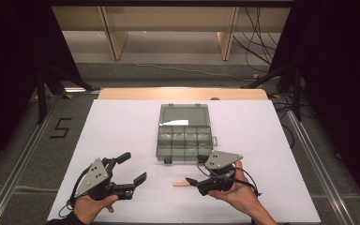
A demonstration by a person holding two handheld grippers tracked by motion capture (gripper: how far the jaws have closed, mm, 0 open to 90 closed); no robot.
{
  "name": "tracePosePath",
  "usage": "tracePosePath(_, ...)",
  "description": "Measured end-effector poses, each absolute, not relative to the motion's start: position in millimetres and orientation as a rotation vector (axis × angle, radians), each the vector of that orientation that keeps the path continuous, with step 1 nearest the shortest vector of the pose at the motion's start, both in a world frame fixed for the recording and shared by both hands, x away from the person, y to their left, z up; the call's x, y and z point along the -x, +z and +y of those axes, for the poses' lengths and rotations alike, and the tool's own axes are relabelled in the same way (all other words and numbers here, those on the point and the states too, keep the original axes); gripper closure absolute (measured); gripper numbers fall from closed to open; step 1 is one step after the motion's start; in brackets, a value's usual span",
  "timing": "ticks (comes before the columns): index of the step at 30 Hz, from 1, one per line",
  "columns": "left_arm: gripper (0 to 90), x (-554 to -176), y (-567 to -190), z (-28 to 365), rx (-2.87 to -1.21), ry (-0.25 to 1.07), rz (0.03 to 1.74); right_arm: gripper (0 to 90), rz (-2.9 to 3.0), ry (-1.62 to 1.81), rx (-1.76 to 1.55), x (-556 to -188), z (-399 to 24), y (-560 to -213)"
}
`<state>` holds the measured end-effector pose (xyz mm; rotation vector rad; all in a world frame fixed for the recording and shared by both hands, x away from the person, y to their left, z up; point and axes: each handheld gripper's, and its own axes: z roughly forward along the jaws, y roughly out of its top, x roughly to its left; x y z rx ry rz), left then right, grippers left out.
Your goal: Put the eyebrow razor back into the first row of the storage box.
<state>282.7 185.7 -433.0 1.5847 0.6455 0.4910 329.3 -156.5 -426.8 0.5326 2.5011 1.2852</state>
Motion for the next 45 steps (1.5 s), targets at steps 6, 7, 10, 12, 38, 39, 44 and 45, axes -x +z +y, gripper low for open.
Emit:
tracePosePath(6,15.9,-283,-433,186,-1.584,0.49,0.646,24.2,2.629,1.124,-0.46,-337,-145,-422)
tracePosePath(7,15.9,-283,-433,186,-1.584,0.49,0.646,24.4,2.642,1.105,-0.455,-338,-144,-422)
tracePosePath(10,15.9,-283,-433,186,-1.583,0.49,0.646,25.3,2.669,1.063,-0.438,-339,-140,-421)
tracePosePath(12,15.9,-283,-433,186,-1.583,0.491,0.646,26.5,2.716,1.0,-0.396,-342,-135,-422)
tracePosePath(38,15.9,-283,-433,186,-1.581,0.485,0.644,45.4,2.974,0.569,-0.22,-359,-96,-450)
tracePosePath(39,15.9,-283,-433,186,-1.579,0.484,0.644,46.2,2.982,0.557,-0.219,-359,-95,-451)
tracePosePath(44,15.9,-283,-432,186,-1.578,0.483,0.644,50.5,2.997,0.534,-0.213,-364,-91,-456)
tracePosePath(45,15.9,-283,-432,186,-1.578,0.483,0.644,51.5,3.006,0.531,-0.213,-364,-91,-456)
